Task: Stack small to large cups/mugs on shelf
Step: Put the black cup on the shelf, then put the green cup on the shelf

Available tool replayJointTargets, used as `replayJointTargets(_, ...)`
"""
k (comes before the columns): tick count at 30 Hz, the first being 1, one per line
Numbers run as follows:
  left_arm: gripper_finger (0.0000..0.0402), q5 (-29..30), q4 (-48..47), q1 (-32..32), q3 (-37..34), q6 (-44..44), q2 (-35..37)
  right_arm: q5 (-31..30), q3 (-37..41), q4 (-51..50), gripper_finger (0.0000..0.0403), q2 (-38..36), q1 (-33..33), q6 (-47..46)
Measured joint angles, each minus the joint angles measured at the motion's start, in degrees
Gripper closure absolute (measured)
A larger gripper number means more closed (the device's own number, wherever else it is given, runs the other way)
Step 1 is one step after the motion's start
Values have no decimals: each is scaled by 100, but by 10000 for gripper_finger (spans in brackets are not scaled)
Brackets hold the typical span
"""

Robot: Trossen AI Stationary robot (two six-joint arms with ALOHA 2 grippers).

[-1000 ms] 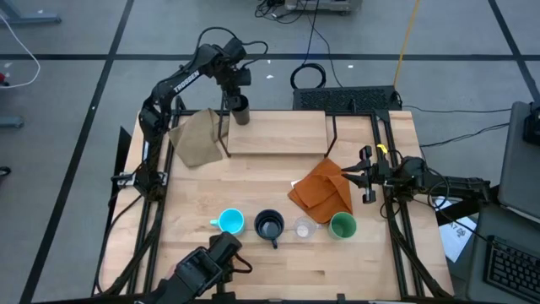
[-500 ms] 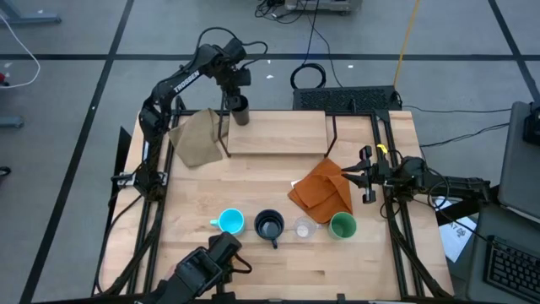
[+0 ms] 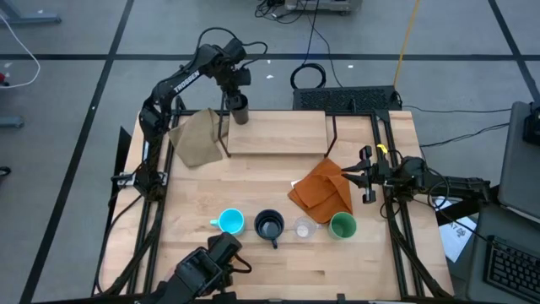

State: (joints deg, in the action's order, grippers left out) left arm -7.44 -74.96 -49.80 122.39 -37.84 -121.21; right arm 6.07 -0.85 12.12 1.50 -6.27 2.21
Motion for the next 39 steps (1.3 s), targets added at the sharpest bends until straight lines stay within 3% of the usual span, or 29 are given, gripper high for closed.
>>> replayJointTargets(14,248,-2,-69,0,0,193,0,1,-1,1,342,1,-1,-1)
replayJointTargets(39,224,302,-162,13,0,213,9,0,-1,-24,342,2,0,0)
